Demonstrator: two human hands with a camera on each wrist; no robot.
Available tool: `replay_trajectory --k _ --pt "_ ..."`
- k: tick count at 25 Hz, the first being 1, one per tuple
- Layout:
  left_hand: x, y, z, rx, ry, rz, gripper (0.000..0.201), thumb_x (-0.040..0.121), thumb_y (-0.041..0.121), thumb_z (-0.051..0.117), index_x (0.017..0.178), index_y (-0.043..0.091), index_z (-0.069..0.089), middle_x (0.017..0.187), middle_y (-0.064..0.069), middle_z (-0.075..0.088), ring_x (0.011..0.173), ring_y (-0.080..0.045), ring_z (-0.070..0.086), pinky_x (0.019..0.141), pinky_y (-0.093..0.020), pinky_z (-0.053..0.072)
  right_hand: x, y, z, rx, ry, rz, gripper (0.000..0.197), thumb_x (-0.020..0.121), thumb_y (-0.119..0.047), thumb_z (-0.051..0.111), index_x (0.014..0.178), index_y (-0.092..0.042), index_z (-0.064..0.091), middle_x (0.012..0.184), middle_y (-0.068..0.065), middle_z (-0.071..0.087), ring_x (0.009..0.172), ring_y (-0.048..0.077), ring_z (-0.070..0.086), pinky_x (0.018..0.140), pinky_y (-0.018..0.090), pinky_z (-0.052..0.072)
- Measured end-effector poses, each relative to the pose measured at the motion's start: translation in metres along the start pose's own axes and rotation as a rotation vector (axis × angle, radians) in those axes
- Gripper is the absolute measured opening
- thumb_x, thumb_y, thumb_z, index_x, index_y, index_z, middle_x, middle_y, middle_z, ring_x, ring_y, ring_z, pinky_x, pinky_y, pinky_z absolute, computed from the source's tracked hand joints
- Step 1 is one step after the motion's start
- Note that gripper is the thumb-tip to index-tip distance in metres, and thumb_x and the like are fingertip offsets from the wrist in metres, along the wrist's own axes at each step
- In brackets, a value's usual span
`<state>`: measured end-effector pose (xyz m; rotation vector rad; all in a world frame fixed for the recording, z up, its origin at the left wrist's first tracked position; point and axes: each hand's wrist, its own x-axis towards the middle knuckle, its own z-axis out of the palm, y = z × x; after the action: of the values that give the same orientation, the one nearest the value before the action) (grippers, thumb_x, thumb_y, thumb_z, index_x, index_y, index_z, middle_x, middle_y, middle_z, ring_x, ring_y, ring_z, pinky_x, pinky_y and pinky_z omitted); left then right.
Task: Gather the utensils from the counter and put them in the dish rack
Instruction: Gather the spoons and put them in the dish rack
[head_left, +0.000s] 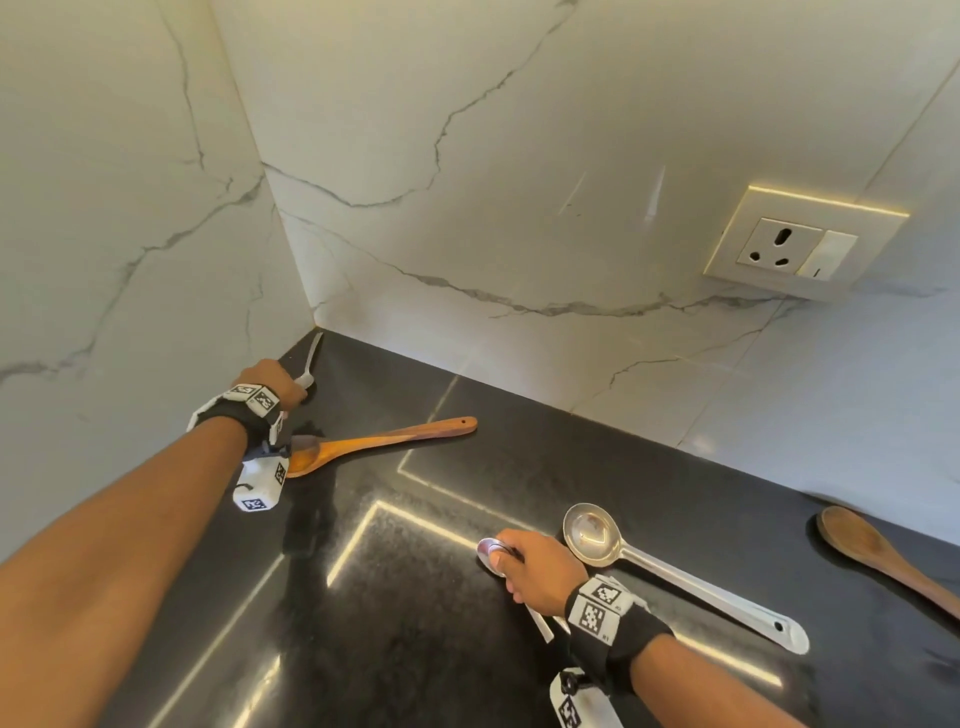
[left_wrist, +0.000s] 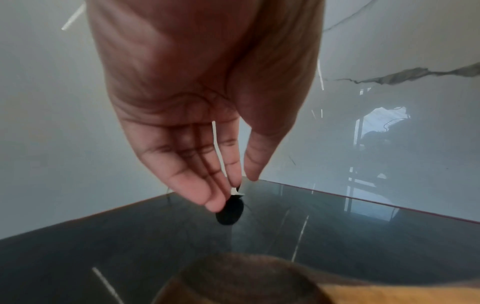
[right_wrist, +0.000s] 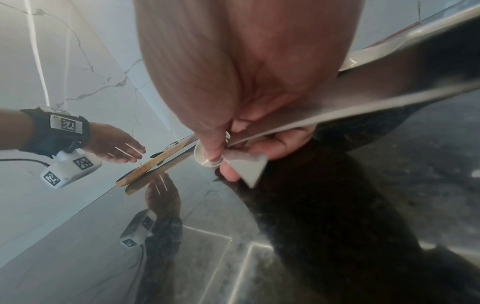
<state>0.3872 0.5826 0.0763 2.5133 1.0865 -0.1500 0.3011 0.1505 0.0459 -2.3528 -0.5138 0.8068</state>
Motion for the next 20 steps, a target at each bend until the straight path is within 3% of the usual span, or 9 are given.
replay_trajectory --k 4,7,14,18,20 --pt "0.010 -0.003 0.013 0.067 -0.039 0.012 0.051 0.085 0.042 0.063 0.115 0.001 0.062 0.108 -0.023 0.069 0.094 -0.040 0.066 0.081 -0.040 0.054 0.000 0.000 -0.001 0.008 -0.016 -0.005 0.037 0.099 -0.050 0.041 0.094 -0.020 0.061 0.073 -0.004 0.067 0.077 0.021 0.074 0.081 0.038 0.057" --pt "0.022 0.007 0.012 0.077 0.000 0.036 0.054 0.092 0.043 0.057 0.121 -0.003 0.059 0.117 -0.027 0.067 0.104 -0.043 0.065 0.091 -0.045 0.052 0.002 0.001 0.000 -0.009 -0.021 0.009 0.032 0.100 -0.047 0.041 0.098 -0.023 0.062 0.077 -0.003 0.069 0.078 0.019 0.074 0.082 0.038 0.058" --pt "0.042 0.008 0.016 0.009 0.034 0.014 0.040 0.086 0.035 0.068 0.094 -0.004 0.064 0.092 -0.024 0.069 0.082 -0.041 0.066 0.077 -0.041 0.055 0.009 0.001 -0.007 0.043 -0.105 0.037 0.026 0.101 -0.042 0.043 0.097 -0.025 0.062 0.081 0.000 0.072 0.079 0.017 0.075 0.084 0.035 0.058" --pt "0.009 0.012 -0.012 -0.040 0.133 0.027 0.041 0.086 0.039 0.066 0.084 -0.002 0.067 0.086 -0.023 0.071 0.074 -0.040 0.064 0.065 -0.038 0.050 0.010 0.005 -0.003 0.077 -0.083 0.037 0.024 0.099 -0.046 0.045 0.082 -0.036 0.058 0.074 -0.004 0.069 0.075 0.017 0.075 0.080 0.033 0.057" --pt "-0.026 0.016 -0.027 -0.149 0.203 0.124 0.032 0.088 0.031 0.062 0.083 0.001 0.071 0.083 -0.021 0.071 0.075 -0.039 0.064 0.067 -0.038 0.050 0.011 0.008 -0.001 0.111 -0.044 0.038 0.025 0.098 -0.047 0.048 0.084 -0.032 0.062 0.071 -0.001 0.069 0.069 0.018 0.074 0.077 0.034 0.059"
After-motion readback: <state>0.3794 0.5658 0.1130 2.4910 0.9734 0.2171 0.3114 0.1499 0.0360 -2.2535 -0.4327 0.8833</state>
